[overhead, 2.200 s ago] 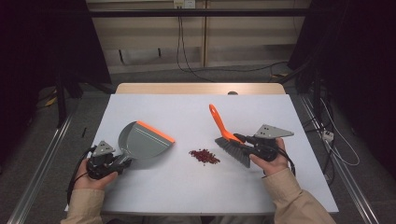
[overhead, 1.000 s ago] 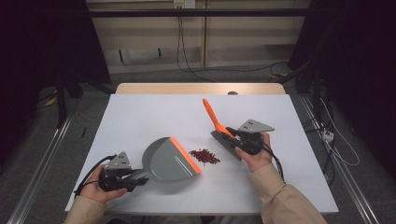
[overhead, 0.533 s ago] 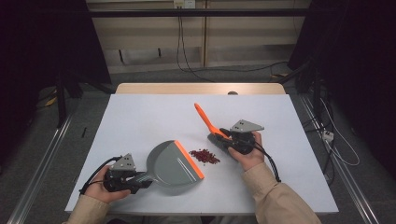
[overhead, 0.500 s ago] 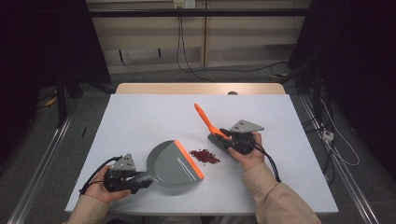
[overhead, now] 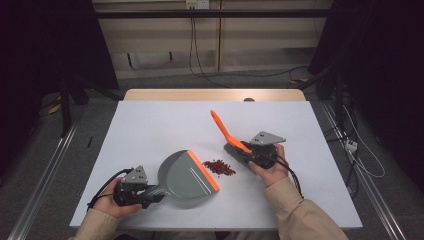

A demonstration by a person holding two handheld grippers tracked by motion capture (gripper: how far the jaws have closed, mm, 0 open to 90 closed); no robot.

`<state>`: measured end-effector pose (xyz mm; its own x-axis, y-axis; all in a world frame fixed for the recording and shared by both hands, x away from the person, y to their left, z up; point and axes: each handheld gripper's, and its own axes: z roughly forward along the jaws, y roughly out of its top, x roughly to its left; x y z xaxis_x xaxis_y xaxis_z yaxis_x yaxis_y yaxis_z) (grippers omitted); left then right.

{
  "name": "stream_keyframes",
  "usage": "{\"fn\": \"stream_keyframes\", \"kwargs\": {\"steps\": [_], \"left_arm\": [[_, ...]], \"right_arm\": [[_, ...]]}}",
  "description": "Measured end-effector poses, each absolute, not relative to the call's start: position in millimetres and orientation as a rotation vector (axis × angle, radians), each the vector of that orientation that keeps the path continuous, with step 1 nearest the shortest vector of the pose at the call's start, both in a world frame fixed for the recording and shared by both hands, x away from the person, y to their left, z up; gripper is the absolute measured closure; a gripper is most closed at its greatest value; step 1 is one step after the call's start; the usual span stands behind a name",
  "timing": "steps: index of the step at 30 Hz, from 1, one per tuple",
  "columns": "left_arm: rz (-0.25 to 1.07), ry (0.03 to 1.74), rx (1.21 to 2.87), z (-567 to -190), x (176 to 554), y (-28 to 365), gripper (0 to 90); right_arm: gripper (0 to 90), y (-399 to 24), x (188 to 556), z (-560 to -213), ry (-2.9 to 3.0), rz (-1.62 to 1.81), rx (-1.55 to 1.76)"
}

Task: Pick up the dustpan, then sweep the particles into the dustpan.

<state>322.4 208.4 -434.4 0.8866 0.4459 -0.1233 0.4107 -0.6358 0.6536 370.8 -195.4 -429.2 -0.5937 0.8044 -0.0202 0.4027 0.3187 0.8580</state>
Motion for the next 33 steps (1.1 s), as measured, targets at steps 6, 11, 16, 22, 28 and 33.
{"fn": "stream_keyframes", "kwargs": {"steps": [6,11,16,22,28,33], "left_arm": [[0.058,0.591,2.360,-434,319,205,62.0],[0.034,0.585,2.346,-435,317,203,61.8],[0.050,0.571,2.355,-434,317,201,61.8],[0.030,0.561,2.347,-435,318,200,61.9],[0.037,0.569,2.342,-435,318,200,62.1],[0.063,0.571,2.353,-434,318,199,62.2]], "right_arm": [[70.7,-185,363,-432,2.110,1.194,1.049],[70.8,-175,358,-434,2.080,1.193,1.043],[70.7,-166,353,-434,2.076,1.181,1.027],[70.6,-162,350,-435,2.079,1.181,1.027],[70.5,-162,350,-436,2.071,1.195,1.043],[70.4,-160,349,-436,2.077,1.201,1.043]]}}
